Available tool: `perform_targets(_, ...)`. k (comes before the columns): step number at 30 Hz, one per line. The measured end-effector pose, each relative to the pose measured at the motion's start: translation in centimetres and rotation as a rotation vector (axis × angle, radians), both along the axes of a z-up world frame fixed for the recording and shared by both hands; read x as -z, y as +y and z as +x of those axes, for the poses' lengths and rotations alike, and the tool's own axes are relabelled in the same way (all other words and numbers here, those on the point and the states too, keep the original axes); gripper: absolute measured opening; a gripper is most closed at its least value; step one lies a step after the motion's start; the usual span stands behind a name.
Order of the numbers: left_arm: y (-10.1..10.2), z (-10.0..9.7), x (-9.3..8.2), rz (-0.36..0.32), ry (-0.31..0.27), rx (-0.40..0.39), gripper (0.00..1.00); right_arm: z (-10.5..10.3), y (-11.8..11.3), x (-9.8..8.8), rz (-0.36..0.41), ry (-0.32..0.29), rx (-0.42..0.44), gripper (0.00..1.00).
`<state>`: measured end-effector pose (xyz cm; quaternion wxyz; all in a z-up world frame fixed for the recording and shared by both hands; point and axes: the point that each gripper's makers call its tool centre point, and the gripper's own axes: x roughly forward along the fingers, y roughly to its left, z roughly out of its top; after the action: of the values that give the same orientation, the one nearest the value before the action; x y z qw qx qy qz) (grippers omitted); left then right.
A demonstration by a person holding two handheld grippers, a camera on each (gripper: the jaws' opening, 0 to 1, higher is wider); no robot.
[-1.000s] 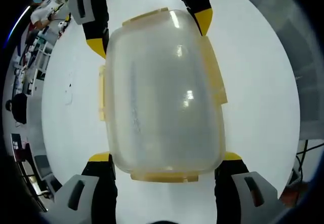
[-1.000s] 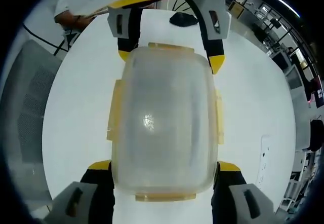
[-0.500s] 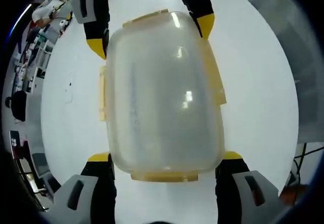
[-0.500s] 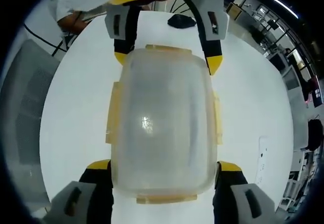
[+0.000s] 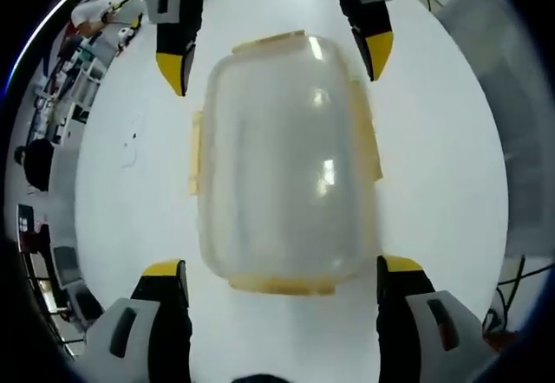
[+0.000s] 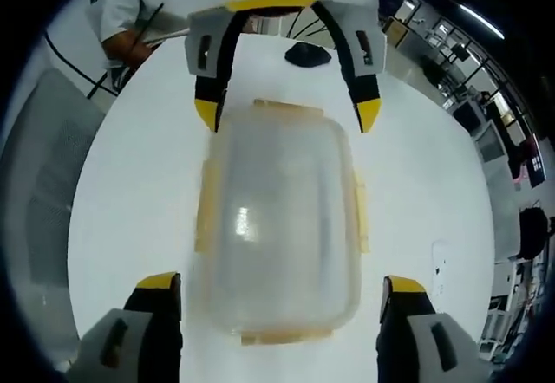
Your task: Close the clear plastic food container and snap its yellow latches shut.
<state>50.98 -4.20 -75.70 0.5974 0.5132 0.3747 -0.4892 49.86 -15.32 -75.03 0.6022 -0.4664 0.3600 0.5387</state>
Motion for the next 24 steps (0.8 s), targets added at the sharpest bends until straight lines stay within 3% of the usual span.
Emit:
perform_targets(14, 0.3, -1.3, -1.2, -0.044, -0.006, -0.056, 0.86, -0.9, -0.2, -1.6, 0.038, -0.022, 0.034, 0.92)
perform_targets(19, -0.5, -1.8, -1.5, -0.159, 0.012, -0.122, 0.86, -1.0, 0.6, -2.1, 0.137, -0.009, 0.14, 0.93)
perform_targets(24, -0.7, -1.7, -2.4, -0.239, -0.006, -0.185, 0.86, -1.4, 1.2, -2.8, 0.207, -0.007, 0.198, 0.93)
